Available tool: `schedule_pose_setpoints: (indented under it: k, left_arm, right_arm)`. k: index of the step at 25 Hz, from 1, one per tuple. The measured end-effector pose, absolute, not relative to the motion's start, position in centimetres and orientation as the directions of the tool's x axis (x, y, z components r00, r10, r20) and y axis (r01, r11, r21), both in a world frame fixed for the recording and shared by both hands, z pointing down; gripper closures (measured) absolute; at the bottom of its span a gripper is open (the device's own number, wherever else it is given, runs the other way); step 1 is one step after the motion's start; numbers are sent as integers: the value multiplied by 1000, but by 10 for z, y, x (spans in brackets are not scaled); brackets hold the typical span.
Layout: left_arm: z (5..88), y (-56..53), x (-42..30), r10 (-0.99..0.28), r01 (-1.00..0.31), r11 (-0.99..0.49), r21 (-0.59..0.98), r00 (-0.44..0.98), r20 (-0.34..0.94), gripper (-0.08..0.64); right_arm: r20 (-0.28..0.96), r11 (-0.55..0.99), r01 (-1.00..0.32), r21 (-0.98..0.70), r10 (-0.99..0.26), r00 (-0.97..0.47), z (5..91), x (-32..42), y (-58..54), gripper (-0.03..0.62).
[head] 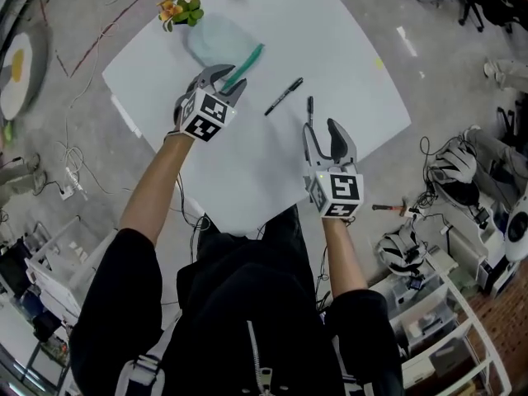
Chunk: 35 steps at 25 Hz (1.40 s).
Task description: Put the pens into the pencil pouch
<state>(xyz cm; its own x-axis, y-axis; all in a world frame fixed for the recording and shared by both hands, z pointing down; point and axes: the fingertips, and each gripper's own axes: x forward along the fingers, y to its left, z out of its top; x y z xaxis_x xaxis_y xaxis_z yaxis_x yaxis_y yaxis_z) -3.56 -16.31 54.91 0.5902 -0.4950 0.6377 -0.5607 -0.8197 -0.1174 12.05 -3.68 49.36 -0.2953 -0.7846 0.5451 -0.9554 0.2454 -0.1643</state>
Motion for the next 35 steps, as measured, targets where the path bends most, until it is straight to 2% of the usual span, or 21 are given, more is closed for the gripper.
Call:
schedule_pose_setpoints:
  k: [11,21,32,35]
  left_arm:
    - [593,-174,-38,-453,-551,-827,-116,528,718,456]
    - [571,-178,-41,-499,-605,-793,-71,577,647,518]
    - [539,-182,-50,-552,-678,-735,17,612,566,525]
    - [540,-182,-52,-554,-683,-730,24,611,565,525]
  right_arm:
    - [587,193,-966,-172,-768,-258,514,131,-25,379]
    - [609,198,-965,-174,-748,-264,527,130,-29,372]
    - [687,189,-971,-145,-687,-237,559,128,-12,368]
    - [711,182,-973,-143,-665,-229,568,129,-4,391]
